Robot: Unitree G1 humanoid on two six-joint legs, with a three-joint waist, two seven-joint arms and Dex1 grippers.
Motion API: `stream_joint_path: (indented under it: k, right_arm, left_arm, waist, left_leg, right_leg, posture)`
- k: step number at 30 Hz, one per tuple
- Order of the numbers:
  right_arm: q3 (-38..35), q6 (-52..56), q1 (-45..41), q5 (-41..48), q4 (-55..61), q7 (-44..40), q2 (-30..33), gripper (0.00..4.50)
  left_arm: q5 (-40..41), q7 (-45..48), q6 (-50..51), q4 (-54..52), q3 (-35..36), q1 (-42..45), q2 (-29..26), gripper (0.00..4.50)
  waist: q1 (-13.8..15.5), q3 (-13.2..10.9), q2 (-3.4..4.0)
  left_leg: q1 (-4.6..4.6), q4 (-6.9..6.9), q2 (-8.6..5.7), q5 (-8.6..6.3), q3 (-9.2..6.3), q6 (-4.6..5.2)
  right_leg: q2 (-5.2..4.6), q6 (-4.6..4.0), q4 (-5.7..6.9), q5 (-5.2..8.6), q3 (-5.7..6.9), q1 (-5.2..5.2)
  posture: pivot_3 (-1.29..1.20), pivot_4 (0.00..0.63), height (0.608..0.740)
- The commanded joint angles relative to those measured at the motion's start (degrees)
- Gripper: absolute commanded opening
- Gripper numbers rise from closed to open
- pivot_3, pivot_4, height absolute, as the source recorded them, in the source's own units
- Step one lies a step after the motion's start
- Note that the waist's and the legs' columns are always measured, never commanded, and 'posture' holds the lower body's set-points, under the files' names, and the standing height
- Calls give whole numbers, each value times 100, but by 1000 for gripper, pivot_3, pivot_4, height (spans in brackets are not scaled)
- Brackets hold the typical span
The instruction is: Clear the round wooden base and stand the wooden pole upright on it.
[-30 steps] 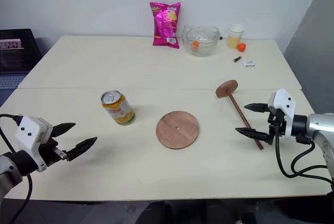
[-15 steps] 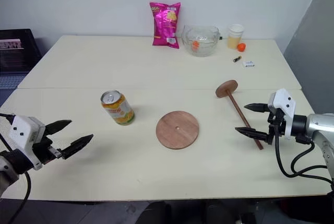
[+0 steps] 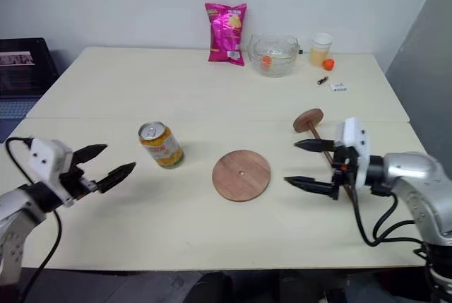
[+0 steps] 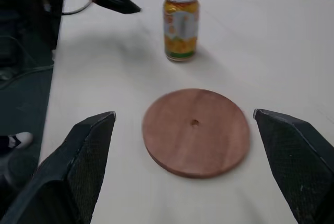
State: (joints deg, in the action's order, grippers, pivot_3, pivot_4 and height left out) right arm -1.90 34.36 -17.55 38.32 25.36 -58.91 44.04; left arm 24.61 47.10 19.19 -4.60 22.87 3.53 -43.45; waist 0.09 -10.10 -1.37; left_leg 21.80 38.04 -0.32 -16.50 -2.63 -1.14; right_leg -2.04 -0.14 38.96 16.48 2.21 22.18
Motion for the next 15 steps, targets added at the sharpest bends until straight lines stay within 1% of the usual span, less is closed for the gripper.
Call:
stream_joint_path:
  k: [1, 8, 15]
  right_arm:
    - [1, 69, -131, 150, 324, 135, -75, 4445]
    - [118, 56, -54, 157, 431, 167, -150, 4445]
    - [154, 7, -37, 137, 436, 195, -211, 4445]
  left_arm:
    - [-70, 224, -164, 376, -373, 477, 18, 4500]
    - [-179, 418, -328, 884, -793, 934, 57, 4500]
    - [-259, 427, -477, 1273, -920, 1237, 149, 4500]
  waist:
    - [0, 0, 0]
    - [-22, 0, -1]
    - [-19, 0, -1]
  left_leg:
    - [3, 1, 0, 0, 1, 0]
    - [2, 1, 1, 0, 1, 0]
    - [2, 2, 1, 0, 1, 0]
  right_leg:
    - [-1, 1, -1, 0, -1, 1]
    - [0, 1, -2, 0, -2, 4]
    - [0, 1, -1, 0, -1, 3]
  posture:
    - [0, 150, 740]
    - [0, 150, 740]
    - [0, 150, 740]
